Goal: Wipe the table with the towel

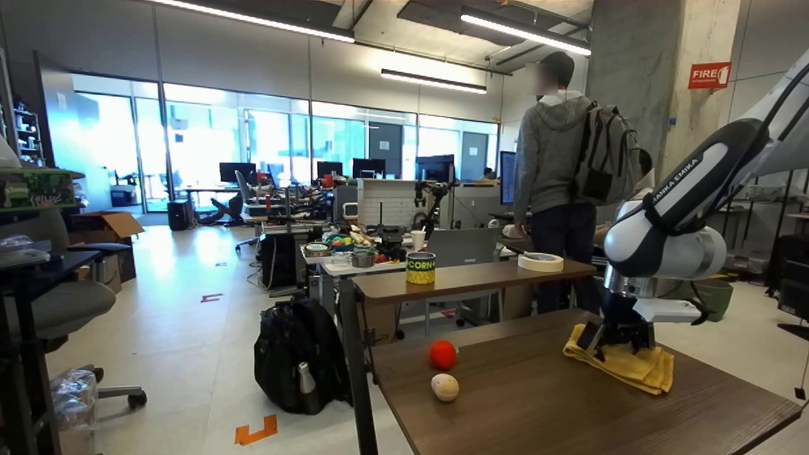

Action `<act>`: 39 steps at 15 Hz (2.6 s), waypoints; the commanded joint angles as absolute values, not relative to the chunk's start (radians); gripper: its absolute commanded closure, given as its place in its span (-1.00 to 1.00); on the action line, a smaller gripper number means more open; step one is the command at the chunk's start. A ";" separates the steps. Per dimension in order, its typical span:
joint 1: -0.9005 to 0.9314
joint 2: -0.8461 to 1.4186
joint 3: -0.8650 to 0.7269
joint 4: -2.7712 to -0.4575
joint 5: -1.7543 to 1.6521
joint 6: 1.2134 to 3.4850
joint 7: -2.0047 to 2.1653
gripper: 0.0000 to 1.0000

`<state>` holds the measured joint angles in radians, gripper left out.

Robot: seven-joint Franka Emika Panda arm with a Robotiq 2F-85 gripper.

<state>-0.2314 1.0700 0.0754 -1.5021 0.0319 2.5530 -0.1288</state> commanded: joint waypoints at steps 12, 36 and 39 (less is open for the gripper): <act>-0.172 1.089 -0.033 -1.450 0.004 2.316 -0.095 -1.00; -0.253 1.197 -0.101 -1.331 0.027 2.300 0.007 -1.00; -0.279 1.245 -0.078 -1.212 0.096 2.278 0.042 -1.00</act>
